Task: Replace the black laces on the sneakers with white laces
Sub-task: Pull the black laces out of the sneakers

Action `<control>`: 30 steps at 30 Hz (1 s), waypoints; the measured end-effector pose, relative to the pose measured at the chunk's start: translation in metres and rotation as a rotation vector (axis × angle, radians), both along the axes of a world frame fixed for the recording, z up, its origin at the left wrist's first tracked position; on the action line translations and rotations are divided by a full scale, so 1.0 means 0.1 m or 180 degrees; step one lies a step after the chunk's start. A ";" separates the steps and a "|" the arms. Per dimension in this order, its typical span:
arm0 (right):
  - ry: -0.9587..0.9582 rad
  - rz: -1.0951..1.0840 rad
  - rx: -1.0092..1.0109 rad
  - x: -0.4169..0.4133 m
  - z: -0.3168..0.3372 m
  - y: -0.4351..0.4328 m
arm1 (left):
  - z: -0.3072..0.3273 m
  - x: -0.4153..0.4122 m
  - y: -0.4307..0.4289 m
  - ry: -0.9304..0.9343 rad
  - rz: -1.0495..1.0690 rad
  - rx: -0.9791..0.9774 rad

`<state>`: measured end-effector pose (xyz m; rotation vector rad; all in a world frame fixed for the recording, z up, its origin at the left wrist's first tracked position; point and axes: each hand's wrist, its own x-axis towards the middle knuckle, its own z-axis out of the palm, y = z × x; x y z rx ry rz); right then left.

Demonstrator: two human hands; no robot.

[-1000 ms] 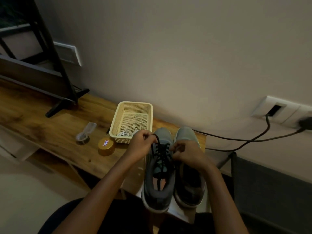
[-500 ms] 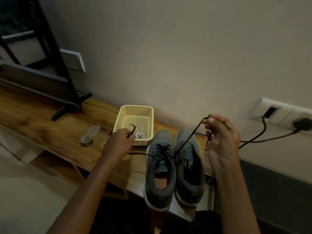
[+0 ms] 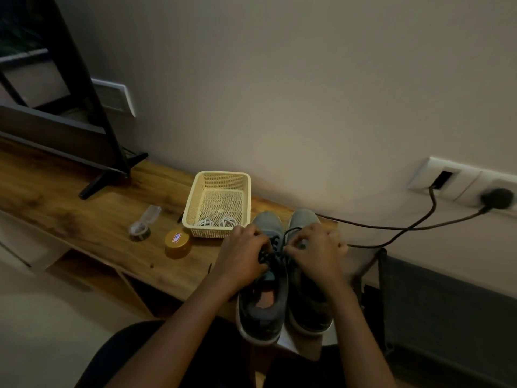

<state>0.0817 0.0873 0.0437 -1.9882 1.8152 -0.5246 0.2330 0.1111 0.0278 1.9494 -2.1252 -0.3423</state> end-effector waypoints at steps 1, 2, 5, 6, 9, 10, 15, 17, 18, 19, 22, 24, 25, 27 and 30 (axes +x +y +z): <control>0.0328 0.0148 0.0028 0.05 -0.02 0.05 | -0.04 -0.02 0.00 -0.0080 0.0022 -0.0042; 0.0599 0.0263 0.0043 0.08 -0.04 0.09 | -0.07 -0.02 0.00 -0.0050 0.0056 -0.0122; 0.0917 0.0282 -0.0002 0.10 -0.10 0.13 | -0.11 -0.02 0.00 0.0184 0.0100 -0.0367; 0.0905 0.0271 -0.0005 0.09 -0.12 0.13 | -0.12 -0.01 0.01 0.0229 0.0071 -0.0392; 0.0961 0.0310 -0.0050 0.07 -0.14 0.12 | -0.16 -0.04 0.02 0.0288 -0.0116 -0.0365; 0.0966 0.0324 -0.0076 0.07 -0.15 0.11 | -0.18 -0.04 0.02 0.0296 -0.0135 -0.0398; 0.0863 0.0288 -0.0248 0.08 -0.20 0.07 | -0.22 -0.07 -0.01 0.0364 0.0010 -0.0533; 0.0798 0.0222 -0.0240 0.08 -0.21 0.07 | -0.22 -0.09 -0.02 0.0495 0.0127 -0.0503; 0.0754 0.0188 -0.0242 0.08 -0.20 0.08 | -0.22 -0.10 -0.02 0.0533 0.0184 -0.0490; 0.0709 0.0156 -0.0249 0.08 -0.21 0.08 | -0.22 -0.12 -0.02 0.0547 0.0255 -0.0482; 0.0676 0.0058 -0.0264 0.09 -0.23 0.08 | -0.22 -0.16 0.00 0.0590 0.0493 -0.0466; 0.0695 0.0023 -0.0291 0.10 -0.24 0.08 | -0.22 -0.16 0.00 0.0717 0.0694 -0.0501; 0.0690 0.0011 -0.0295 0.10 -0.24 0.08 | -0.21 -0.15 -0.01 0.0818 0.0832 -0.0532; 0.0661 0.0004 -0.0286 0.11 -0.24 0.09 | -0.20 -0.12 -0.03 0.1107 0.1130 -0.0565; 0.0620 0.0010 -0.0296 0.12 -0.24 0.09 | -0.19 -0.08 -0.04 0.1491 0.1325 -0.0529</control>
